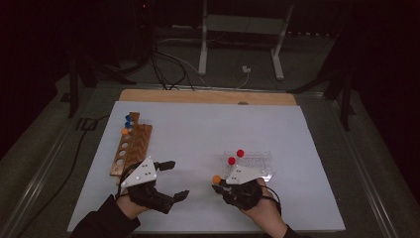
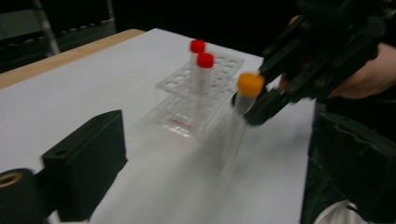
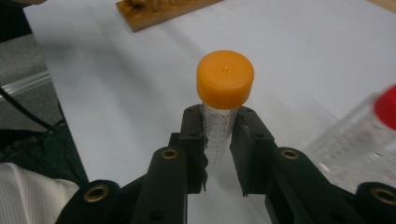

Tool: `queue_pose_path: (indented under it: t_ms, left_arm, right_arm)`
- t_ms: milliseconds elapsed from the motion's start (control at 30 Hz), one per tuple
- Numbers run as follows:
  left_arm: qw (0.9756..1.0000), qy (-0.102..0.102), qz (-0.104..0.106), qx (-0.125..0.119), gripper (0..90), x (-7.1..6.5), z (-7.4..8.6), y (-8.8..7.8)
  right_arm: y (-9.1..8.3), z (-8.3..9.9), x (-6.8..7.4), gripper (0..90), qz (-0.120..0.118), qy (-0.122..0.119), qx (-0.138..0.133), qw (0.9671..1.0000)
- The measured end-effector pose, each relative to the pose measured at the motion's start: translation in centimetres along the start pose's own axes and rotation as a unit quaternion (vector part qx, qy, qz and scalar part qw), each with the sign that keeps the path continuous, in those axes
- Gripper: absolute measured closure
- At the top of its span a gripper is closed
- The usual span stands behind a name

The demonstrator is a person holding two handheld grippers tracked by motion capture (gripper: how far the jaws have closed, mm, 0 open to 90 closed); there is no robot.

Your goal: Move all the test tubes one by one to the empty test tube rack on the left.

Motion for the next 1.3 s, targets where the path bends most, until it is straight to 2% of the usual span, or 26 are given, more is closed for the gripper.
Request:
queue_pose_path:
  t_ms: [67, 267, 433, 500, 733, 900, 1033, 1300]
  left_arm:
    - [0.9999, 0.004, 0.009, -0.003, 9.8, -0.5, -0.4, 0.3]
    - [0.9995, 0.023, 0.019, -0.009, 26.1, -1.7, -1.3, 1.4]
    - [0.9994, 0.026, 0.02, -0.005, 40.2, -1.9, -1.6, 2.5]
    - [0.9994, 0.025, 0.023, -0.004, 42.6, -1.9, -1.7, 2.8]
    - [0.9987, 0.042, 0.027, 0.005, 55.4, -2.4, -2.0, 3.9]
    - [0.9985, 0.05, 0.023, 0.01, 64.0, -2.6, -2.0, 4.4]
    - [0.9982, 0.054, 0.022, 0.013, 68.8, -2.7, -2.0, 4.7]
    - [0.998, 0.056, 0.023, 0.018, 71.5, -2.6, -2.0, 4.9]
  right_arm:
    - [0.2, -0.1, 0.4, 74.7, -0.004, -0.003, -0.001, 1.0]
    - [0.4, -0.6, 1.2, 74.7, -0.012, -0.013, -0.001, 0.9998]
    - [0.4, -0.7, 1.5, 74.7, -0.015, -0.015, -0.003, 0.9998]
    - [0.4, -0.7, 1.5, 74.7, -0.016, -0.016, -0.003, 0.9997]
    - [0.4, -0.8, 1.6, 74.7, -0.017, -0.018, -0.005, 0.9997]
    - [0.3, -0.8, 1.7, 74.7, -0.018, -0.019, -0.004, 0.9997]
    - [0.2, -0.9, 1.7, 74.7, -0.018, -0.02, -0.006, 0.9996]
    - [0.3, -0.8, 1.7, 74.6, -0.02, -0.021, -0.005, 0.9996]
Point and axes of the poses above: each handheld gripper's, and its own axes: y roughly forward along the jaws, z roughly out of its underside, x roughly to its left, the point moved 8 cm from there along y, roughly forward along the jaws, and after that the axes turned 12 degrees about x, right-handed, at the moved point
